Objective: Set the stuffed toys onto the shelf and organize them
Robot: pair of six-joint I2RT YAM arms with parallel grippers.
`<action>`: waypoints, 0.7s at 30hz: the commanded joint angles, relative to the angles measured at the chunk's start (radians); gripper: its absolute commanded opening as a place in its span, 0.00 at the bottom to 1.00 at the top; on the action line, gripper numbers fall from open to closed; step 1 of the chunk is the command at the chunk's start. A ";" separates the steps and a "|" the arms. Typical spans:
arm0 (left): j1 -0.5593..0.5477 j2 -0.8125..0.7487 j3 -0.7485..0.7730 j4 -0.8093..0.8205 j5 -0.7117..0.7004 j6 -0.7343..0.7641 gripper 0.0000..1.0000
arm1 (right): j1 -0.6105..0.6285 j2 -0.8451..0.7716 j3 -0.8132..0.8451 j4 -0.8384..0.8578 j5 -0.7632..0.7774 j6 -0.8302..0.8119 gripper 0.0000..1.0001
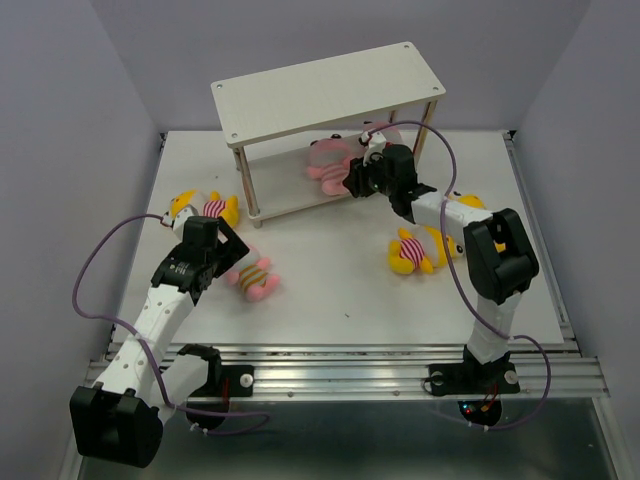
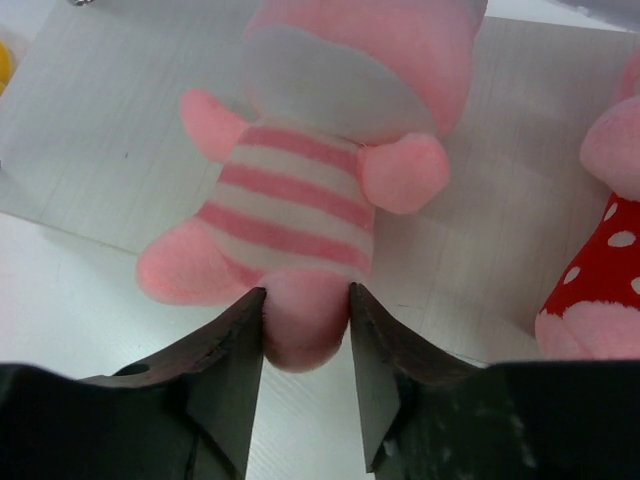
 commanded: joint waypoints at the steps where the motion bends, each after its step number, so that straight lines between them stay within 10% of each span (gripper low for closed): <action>1: 0.004 -0.003 0.040 0.002 -0.023 0.015 0.99 | -0.006 0.002 0.048 0.020 0.009 -0.002 0.47; 21: 0.003 -0.040 0.022 -0.013 -0.002 -0.014 0.99 | -0.006 -0.087 0.026 -0.021 0.035 0.018 0.80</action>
